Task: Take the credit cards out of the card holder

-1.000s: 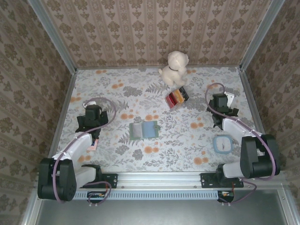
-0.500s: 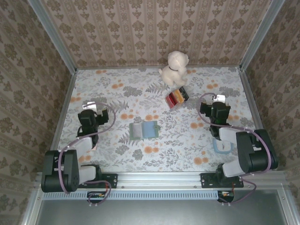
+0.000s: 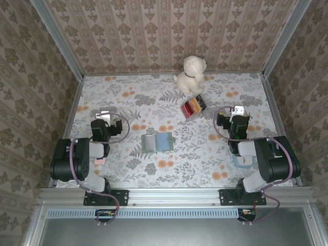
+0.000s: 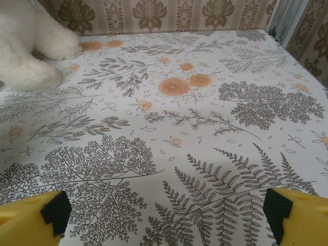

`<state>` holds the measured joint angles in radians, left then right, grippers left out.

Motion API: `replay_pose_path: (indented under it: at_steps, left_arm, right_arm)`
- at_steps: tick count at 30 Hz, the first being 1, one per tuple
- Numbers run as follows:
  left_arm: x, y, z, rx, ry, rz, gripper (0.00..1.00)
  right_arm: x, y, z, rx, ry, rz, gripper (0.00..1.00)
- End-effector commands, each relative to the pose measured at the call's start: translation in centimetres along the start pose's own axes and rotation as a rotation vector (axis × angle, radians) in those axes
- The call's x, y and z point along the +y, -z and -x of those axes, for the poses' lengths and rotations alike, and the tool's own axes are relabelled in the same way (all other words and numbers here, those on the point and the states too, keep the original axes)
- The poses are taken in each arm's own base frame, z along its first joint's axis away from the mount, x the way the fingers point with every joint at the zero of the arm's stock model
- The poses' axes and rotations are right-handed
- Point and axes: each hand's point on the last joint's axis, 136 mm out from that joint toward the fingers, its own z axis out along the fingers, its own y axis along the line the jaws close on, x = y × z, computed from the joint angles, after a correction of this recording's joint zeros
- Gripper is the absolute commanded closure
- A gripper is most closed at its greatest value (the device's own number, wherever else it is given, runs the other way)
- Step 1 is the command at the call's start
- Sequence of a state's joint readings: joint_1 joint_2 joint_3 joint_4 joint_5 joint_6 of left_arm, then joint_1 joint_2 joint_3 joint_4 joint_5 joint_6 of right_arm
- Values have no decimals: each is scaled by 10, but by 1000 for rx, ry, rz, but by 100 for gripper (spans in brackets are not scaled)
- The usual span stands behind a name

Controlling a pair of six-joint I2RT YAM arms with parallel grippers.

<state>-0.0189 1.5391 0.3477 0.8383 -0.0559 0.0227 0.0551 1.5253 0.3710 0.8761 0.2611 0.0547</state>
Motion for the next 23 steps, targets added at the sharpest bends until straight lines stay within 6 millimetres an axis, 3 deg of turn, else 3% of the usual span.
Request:
replay_pose_path:
  at_steps: [1,21,23]
  left_arm:
    - [3,-5,32,-81,-11,20,0]
    - [-2,-6,32,-75,-26,-3,0]
    - [-2,-6,32,-76,-26,-5,0]
  right_arm:
    - [1,-2,10,-32,-11,-3,0]
    - [1,-2,10,-32,-13,1,0]
    - [18,1,10,-38,25,109,0]
